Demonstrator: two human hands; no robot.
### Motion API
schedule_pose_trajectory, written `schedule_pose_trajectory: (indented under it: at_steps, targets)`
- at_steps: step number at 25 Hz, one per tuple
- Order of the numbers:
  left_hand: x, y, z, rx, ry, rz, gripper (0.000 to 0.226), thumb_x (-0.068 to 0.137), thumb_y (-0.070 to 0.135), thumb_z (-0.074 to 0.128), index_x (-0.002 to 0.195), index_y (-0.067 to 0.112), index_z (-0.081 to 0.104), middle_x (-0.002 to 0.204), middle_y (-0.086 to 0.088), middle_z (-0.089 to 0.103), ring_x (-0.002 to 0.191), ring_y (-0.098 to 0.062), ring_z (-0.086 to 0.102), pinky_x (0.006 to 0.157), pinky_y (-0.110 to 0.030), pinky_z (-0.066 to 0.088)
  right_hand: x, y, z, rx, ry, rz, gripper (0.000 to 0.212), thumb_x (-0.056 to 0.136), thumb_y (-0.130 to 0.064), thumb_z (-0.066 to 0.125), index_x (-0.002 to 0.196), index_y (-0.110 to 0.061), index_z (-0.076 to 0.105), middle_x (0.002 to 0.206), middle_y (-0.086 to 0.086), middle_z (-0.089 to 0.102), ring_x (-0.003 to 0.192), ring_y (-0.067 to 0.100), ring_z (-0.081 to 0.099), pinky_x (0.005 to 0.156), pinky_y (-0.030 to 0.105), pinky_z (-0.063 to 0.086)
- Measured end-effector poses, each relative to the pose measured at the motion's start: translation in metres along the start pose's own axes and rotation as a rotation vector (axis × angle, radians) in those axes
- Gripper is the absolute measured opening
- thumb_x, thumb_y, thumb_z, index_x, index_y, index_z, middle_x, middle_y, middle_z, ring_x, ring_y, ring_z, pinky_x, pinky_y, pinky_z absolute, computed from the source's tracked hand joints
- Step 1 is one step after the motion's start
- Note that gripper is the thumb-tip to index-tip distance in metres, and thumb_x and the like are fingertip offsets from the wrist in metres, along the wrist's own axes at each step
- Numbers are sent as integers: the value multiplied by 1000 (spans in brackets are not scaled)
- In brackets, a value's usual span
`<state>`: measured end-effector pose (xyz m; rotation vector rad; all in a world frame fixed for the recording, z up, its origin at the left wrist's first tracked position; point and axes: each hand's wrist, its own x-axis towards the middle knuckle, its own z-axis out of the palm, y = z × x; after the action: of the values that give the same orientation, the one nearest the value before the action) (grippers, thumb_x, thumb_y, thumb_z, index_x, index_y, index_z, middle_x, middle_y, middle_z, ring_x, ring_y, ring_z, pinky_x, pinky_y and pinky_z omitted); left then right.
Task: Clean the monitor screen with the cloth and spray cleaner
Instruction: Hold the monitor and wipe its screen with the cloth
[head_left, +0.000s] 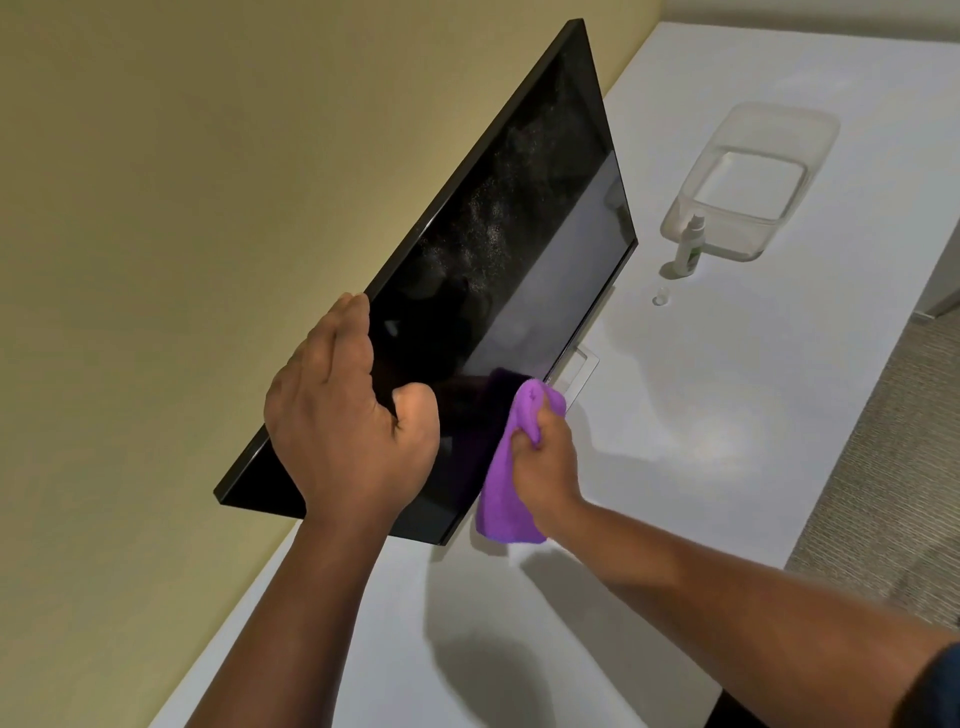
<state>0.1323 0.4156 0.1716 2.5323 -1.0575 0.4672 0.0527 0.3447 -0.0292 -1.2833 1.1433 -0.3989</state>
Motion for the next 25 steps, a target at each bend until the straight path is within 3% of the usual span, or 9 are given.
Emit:
schedule_pose_trajectory:
  at_steps: [4,8,10,12,15,17,19,23,25]
  targets:
    - [1,0,1,-9,11,-4,75,73,27,46,145,7,54,147,-12,58,129,-34,60,104,-50,45,64,-38,-23,58,163,102,45,104,-8,46,149,-15,43,134,2,54,117,25,57,88,35,50]
    - [2,2,0,-38,14,-27,72,73,25,47,143,8,57,146,-10,59,129,-32,60,105,-48,45,52,-34,-15,-13,169,50,33,102,-3,44,134,-7,51,118,8,54,108,26,58,80,26,46]
    - [2,2,-1,-50,17,-40,71,73,21,50,142,8,59,146,-10,60,129,-30,60,104,-45,43,15,-13,1,-28,85,13,27,101,-1,43,126,-2,52,105,7,52,92,21,58,67,10,43]
    - [2,1,-2,-63,15,-40,69,73,20,51,141,7,60,145,-9,61,129,-30,60,104,-43,43,0,-2,6,-28,38,-11,31,103,-2,44,133,-2,50,103,6,53,86,14,57,63,6,44]
    - [2,0,-4,-79,-4,-31,69,74,19,51,142,6,59,145,-11,60,130,-30,60,105,-46,46,37,-20,-7,-41,94,40,37,102,-1,44,139,-4,51,126,14,58,110,27,61,81,24,50]
    - [2,2,-5,-87,-16,-38,70,74,20,51,143,7,58,146,-11,59,131,-30,59,107,-48,46,61,-35,-17,-17,166,92,39,102,-3,46,140,-8,52,132,13,57,115,29,60,88,34,53]
    - [2,3,-5,-91,-19,-48,70,74,20,52,143,7,58,147,-10,59,133,-28,58,108,-48,46,57,-35,-14,-6,192,99,35,102,-5,48,136,-10,54,126,10,58,107,25,61,82,30,53]
    - [1,3,-6,-96,-22,-54,70,74,19,52,143,8,58,148,-9,58,134,-27,57,109,-49,45,6,-4,0,-26,43,1,17,101,-1,45,109,-13,53,97,4,55,91,23,60,61,11,45]
    - [1,3,-6,-91,-26,-57,71,74,20,52,144,9,58,148,-8,58,134,-27,57,109,-48,45,19,-9,-7,0,78,4,21,101,0,45,115,-11,57,102,4,57,98,25,62,69,17,48]
